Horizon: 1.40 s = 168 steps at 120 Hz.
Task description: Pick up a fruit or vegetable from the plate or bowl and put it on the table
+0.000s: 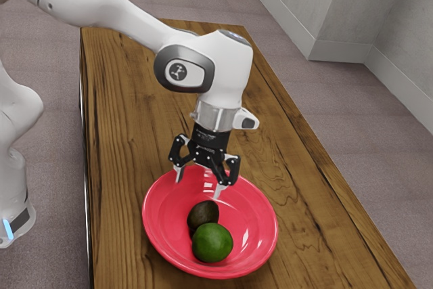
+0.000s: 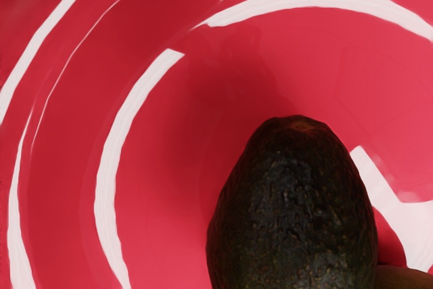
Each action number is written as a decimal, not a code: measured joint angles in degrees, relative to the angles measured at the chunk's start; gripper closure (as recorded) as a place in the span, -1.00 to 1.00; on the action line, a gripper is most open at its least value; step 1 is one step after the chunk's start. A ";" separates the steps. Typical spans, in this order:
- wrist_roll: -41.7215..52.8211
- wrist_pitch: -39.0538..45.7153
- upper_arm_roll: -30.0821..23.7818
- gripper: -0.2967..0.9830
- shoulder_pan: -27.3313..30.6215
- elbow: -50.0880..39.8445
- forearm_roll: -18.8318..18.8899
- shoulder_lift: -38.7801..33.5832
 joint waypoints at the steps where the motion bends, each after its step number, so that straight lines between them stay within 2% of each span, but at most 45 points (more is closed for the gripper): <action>1: 0.03 0.01 0.01 -0.54 0.01 -0.02 0.00 0.01; 63: 1.02 4.99 -0.05 -0.54 -2.57 1.74 -0.70 6.11; 117: 1.40 7.33 0.01 -0.54 -2.25 1.79 -3.18 9.15; 168: 1.58 7.86 1.27 -0.46 -2.49 0.71 -3.62 10.14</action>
